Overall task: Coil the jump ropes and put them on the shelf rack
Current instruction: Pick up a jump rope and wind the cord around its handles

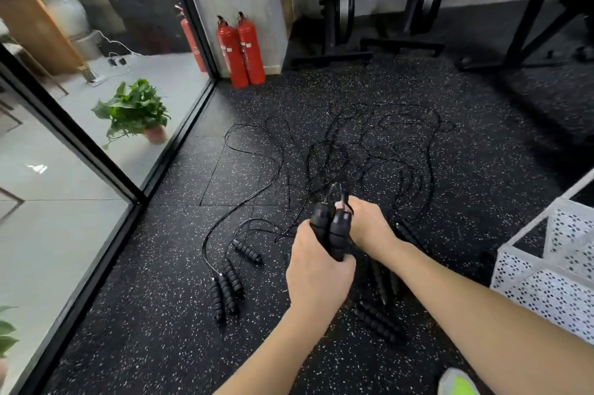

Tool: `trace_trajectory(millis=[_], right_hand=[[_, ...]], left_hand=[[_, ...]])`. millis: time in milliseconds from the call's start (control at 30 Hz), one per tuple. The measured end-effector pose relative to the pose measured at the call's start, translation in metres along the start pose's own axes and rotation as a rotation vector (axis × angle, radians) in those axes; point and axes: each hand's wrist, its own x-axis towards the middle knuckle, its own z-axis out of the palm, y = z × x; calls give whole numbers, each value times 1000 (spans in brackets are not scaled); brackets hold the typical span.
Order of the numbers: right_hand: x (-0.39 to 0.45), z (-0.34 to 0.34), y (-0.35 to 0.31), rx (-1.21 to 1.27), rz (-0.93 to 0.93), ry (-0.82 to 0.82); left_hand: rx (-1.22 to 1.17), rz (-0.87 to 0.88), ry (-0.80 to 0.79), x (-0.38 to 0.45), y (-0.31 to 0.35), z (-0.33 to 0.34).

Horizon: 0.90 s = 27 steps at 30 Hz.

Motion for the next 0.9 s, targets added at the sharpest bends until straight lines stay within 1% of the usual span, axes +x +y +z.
trace_trajectory(millis=[67, 133, 300, 433, 500, 600, 633, 667, 700, 767, 800, 833, 867, 900], right_hand=[[-7, -19, -15, 27, -10, 54], [-14, -38, -26, 35, -18, 68], [-32, -73, -46, 274, -89, 39], [-47, -88, -65, 417, -118, -4], [-53, -92, -67, 559, -91, -36], [-58, -94, -59, 818, 16, -113], [-59, -92, -53, 842, 50, -127], [-61, -88, -45, 821, 75, -140], [-63, -84, -39, 719, 65, -146], [-70, -66, -29, 461, 40, -255], [-72, -57, -29, 347, 55, -313], [-74, -48, -30, 301, 63, -334], [-71, -38, -30, 311, 107, -322], [-72, -35, -32, 326, 101, -299]], left_hand=[[-87, -20, -7, 5, 5, -1], [-186, -18, -30, 9, 12, -4], [-318, 15, -76, 7, 38, -14], [-384, 43, -56, 0, 52, -19], [-401, 48, -21, -2, 56, -23], [-432, 33, 23, -1, 60, -28], [-445, 19, 29, 0, 61, -31], [-461, 8, 31, 0, 61, -32], [-475, 2, 32, 1, 61, -34], [-492, 11, 29, 4, 60, -35], [-499, 17, 26, 4, 60, -34], [-511, 22, 21, 4, 61, -33], [-525, 29, 14, 4, 61, -32], [-539, 36, 4, 4, 62, -31]])
